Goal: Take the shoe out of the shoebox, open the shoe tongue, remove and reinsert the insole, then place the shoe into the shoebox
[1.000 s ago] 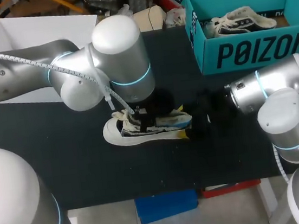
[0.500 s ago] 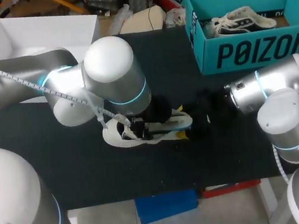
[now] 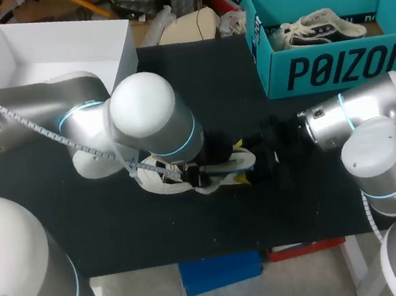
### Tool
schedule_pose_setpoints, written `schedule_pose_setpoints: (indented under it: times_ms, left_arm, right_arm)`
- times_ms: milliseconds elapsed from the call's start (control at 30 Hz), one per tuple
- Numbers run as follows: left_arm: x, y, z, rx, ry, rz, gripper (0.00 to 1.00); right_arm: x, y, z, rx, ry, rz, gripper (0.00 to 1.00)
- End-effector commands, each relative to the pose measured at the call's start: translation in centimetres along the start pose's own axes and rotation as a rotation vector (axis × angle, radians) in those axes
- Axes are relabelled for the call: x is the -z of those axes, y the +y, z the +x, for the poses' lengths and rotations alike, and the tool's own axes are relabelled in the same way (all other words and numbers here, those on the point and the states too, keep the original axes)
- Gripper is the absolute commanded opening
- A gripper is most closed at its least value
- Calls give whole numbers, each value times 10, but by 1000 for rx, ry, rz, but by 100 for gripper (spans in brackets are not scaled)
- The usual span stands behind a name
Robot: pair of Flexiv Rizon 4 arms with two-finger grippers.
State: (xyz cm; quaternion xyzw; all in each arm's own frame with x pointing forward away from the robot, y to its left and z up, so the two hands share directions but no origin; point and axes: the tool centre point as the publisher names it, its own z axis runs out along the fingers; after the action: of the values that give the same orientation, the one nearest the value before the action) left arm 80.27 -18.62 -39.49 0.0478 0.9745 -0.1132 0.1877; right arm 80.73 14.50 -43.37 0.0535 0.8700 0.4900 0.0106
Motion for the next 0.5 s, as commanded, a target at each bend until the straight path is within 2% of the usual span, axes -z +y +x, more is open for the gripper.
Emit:
schedule_pose_setpoints:
  times_ms: [33, 167, 267, 500]
  left_arm:
    - [-5, -2, 2, 10, -36, 13, 70]
    - [-4, -8, 0, 9, -52, 26, 60]
    - [-2, -12, 1, 3, -72, 28, 56]
    - [-11, -18, 1, 1, -79, 26, 67]
  right_arm:
    - [-1, -1, -1, -1, 1, 1, 0]
    - [-1, -1, -1, -1, 1, 1, 0]
    - [-1, -1, -1, -1, 1, 1, 0]
    - [-1, -1, -1, -1, 1, 1, 0]
